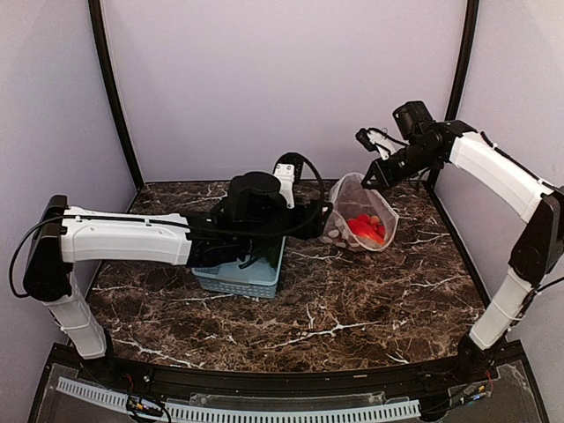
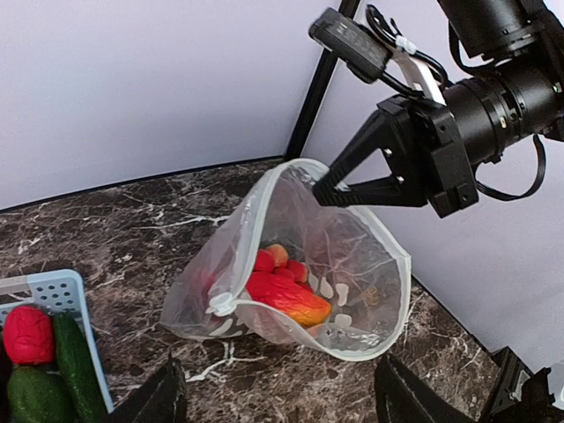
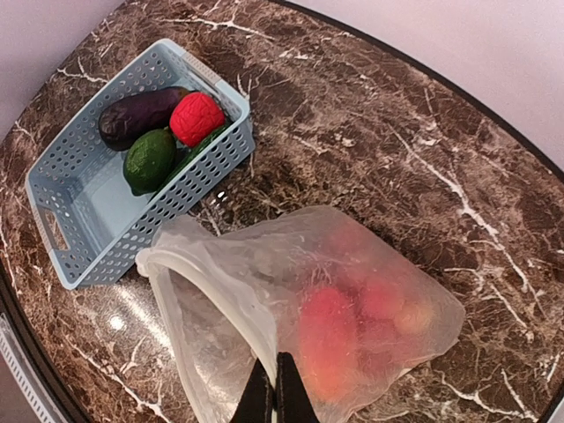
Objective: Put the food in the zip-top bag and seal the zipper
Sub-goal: Pass from the left arm to the right, then pick up the fake fruit from the bin.
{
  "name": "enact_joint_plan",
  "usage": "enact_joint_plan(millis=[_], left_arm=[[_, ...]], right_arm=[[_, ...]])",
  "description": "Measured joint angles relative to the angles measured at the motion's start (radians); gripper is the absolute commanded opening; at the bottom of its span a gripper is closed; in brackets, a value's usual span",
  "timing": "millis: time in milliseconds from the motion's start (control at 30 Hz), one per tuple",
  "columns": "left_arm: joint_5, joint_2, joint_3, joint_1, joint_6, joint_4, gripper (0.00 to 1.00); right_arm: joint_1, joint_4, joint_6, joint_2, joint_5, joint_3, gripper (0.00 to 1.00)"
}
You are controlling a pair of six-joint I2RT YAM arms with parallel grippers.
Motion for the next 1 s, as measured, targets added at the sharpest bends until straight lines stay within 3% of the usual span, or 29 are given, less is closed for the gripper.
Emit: enact_joint_plan(millis=[167,433,700,1000], left_arm=[[0.016,-0.075,-0.042,0.127,-0.005,-0.177,0.69],[0.085,-0.063,-0.071,0.34,-0.04,-0.493,0.66],[0.176,0.117,0.008,0.377,-0.116,-0.629,0.65],[0.207,0.212,0.081,0.393,-0.174,-0.646,0.65]], right_arm=[[0.006,0.001,0.003,0.005,-0.046,-0.041,0.0],[0.008,0.026,0.0,-0.005,-0.133,-0.084,0.0],[0.008,0.082,-0.024,-0.037,-0.198,-0.161,0.0],[0.008,0.125,-0.032,-0.037,-0.228,-0.208,0.0]])
